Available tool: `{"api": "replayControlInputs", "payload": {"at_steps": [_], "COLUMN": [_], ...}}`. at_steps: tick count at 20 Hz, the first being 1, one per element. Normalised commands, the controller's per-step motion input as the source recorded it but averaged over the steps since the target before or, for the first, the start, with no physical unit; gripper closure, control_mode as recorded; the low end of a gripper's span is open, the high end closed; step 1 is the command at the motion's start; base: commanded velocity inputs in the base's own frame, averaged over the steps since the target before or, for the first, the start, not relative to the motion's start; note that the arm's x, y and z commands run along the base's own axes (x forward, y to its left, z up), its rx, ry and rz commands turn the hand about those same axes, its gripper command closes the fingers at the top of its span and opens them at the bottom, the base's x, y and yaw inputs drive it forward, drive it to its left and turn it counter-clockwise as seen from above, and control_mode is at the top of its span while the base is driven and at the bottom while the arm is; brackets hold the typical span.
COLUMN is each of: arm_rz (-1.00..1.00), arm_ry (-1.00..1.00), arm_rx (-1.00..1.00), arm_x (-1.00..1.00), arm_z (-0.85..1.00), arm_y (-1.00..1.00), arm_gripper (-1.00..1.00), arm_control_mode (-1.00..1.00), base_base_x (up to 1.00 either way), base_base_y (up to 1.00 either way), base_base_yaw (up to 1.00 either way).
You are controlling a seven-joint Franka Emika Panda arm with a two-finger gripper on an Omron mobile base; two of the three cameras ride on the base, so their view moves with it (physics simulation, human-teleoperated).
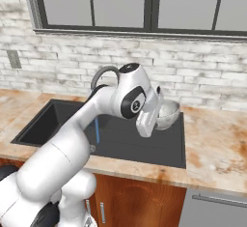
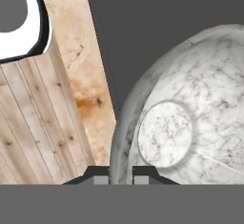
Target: Rinse each bowl for a few seconds and place them down in the sink or on the counter.
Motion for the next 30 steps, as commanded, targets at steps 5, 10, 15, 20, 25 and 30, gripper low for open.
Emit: {"api": "replayControlInputs", "payload": {"at_steps": [5,10,15,20,25,30], "arm_rz": [0.09,0.1,0.11,0.11,0.11,0.11], "arm_ry": [-0.01,0.0,0.0,0.0,0.0,0.0], "arm_rx": [0.0,0.01,0.03,0.01,0.01,0.01], "arm_x": [-0.14,-0.04,0.0,0.0,0.0,-0.01], "arm_z": [0.02,0.0,0.0,0.0,0.0,0.0], "arm_y": [0.46,0.44,0.37,0.34,0.35,0.35], "arm_gripper": [1.0,1.0,1.0,1.0,1.0,1.0], "arm_control_mode": [-1.0,-1.0,-1.0,-1.0,-1.0,-1.0], "base_base_x": [0.0,0.0,0.0,0.0,0.0,0.0], "base_base_y": [0.0,0.0,0.0,0.0,0.0,0.0], "base_base_yaw": [0.0,0.0,0.0,0.0,0.0,0.0]}}
